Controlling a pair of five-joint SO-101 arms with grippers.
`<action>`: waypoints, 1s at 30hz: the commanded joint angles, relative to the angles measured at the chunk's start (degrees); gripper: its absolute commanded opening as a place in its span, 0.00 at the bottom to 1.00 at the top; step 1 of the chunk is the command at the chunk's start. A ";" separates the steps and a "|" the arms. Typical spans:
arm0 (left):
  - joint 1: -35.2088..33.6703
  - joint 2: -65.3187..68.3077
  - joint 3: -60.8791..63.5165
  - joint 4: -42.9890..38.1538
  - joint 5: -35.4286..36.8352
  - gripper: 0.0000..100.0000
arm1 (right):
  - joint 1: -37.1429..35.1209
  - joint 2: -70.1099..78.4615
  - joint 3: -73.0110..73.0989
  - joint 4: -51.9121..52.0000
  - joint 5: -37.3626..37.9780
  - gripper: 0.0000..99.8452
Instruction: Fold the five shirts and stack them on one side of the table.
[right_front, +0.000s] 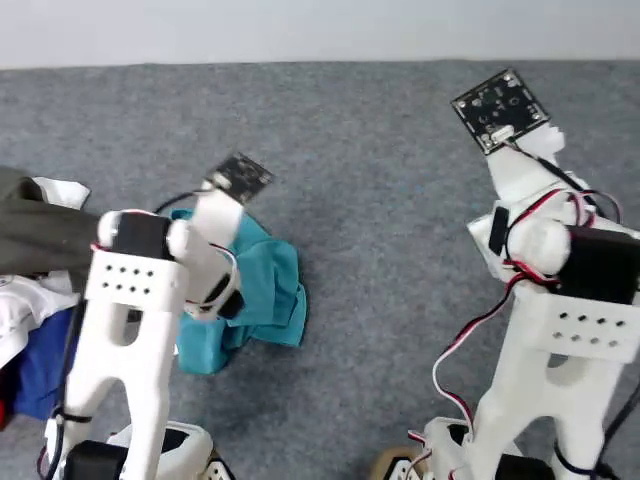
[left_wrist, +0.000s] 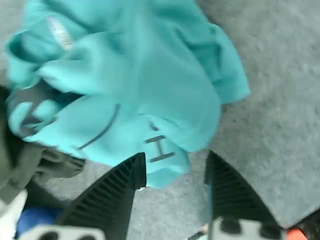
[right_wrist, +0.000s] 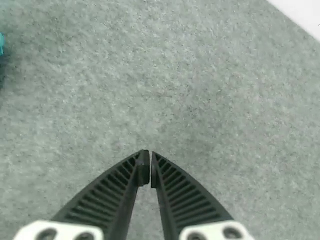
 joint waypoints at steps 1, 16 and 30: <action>3.16 -0.09 0.66 -1.23 -1.14 0.22 | -0.22 -1.19 -0.26 2.24 -1.32 0.01; -2.29 0.00 15.08 -18.46 -7.82 0.22 | -0.04 -1.45 -0.26 2.33 -1.41 0.01; -2.20 -0.62 15.69 -20.13 -7.82 0.10 | -0.04 -1.36 -0.26 2.33 -1.41 0.01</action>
